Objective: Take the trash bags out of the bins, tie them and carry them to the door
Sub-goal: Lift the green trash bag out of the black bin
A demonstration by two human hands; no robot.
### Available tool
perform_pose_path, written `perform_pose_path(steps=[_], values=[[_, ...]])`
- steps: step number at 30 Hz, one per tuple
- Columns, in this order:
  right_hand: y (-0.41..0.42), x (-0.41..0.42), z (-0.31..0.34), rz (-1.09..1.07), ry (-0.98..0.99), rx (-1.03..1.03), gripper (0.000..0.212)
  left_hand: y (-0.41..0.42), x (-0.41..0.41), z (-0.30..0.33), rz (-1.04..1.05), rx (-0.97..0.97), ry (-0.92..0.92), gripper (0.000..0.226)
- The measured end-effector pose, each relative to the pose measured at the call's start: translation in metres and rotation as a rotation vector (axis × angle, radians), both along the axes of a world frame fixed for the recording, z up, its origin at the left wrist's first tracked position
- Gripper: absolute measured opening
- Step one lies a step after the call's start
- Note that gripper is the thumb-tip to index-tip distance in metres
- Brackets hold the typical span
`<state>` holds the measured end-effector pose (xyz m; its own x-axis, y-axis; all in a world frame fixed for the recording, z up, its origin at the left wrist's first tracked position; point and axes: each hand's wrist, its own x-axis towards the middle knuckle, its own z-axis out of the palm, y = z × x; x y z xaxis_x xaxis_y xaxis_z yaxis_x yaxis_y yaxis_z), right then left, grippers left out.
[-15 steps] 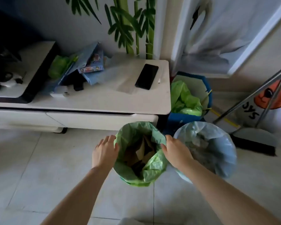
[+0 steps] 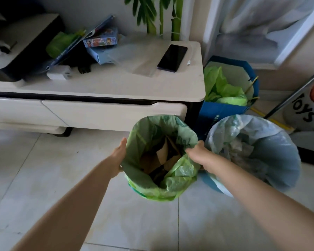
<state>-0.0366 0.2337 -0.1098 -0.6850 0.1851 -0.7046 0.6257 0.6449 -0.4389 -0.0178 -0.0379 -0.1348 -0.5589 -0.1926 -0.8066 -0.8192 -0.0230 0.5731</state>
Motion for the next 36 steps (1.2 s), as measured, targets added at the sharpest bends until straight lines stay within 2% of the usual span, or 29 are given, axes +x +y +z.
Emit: perform_pose_path(steps=[2,4,8,10,12,16,19,22,26,29,31,33,36], values=[[0.002,0.006,-0.002,-0.104,-0.053,-0.116,0.083,0.005,0.007,0.008,0.032,-0.012,0.022,0.050],[0.004,0.014,-0.001,-0.212,-0.131,-0.227,0.089,0.006,0.015,0.010,0.046,-0.049,0.017,0.035],[0.011,0.028,0.019,-0.271,-0.278,-0.377,0.054,0.002,0.031,0.029,0.080,-0.079,0.023,0.017],[0.018,0.034,0.027,-0.266,-0.337,-0.455,0.053,-0.004,0.039,0.038,0.105,-0.058,0.018,0.018],[0.018,0.040,0.037,-0.277,-0.345,-0.495,0.041,-0.010,0.044,0.047,0.094,-0.038,0.023,0.022],[0.018,0.041,0.046,-0.342,-0.212,-0.512,0.006,-0.014,0.042,0.067,-0.020,-0.092,0.093,0.003],[0.021,0.033,0.051,-0.367,-0.125,-0.510,0.013,-0.016,0.030,0.074,-0.003,-0.139,0.133,0.012],[0.024,0.024,0.056,-0.391,-0.008,-0.438,0.010,-0.012,0.020,0.072,0.066,-0.166,0.180,0.028],[0.027,0.012,0.059,-0.372,0.094,-0.330,0.008,0.003,0.009,0.068,0.078,-0.231,0.237,0.024],[0.023,0.002,0.059,-0.320,0.125,-0.295,0.005,0.008,0.002,0.067,0.049,-0.197,0.207,0.037],[0.019,-0.005,0.060,-0.250,0.169,-0.231,0.011,0.008,-0.003,0.068,0.042,-0.140,0.189,0.045],[0.015,-0.011,0.060,-0.204,0.209,-0.178,0.015,0.012,-0.009,0.070,0.058,-0.104,0.187,0.043],[0.008,-0.017,0.064,-0.177,0.290,-0.187,0.015,0.019,-0.017,0.076,0.101,-0.147,0.241,0.023]])
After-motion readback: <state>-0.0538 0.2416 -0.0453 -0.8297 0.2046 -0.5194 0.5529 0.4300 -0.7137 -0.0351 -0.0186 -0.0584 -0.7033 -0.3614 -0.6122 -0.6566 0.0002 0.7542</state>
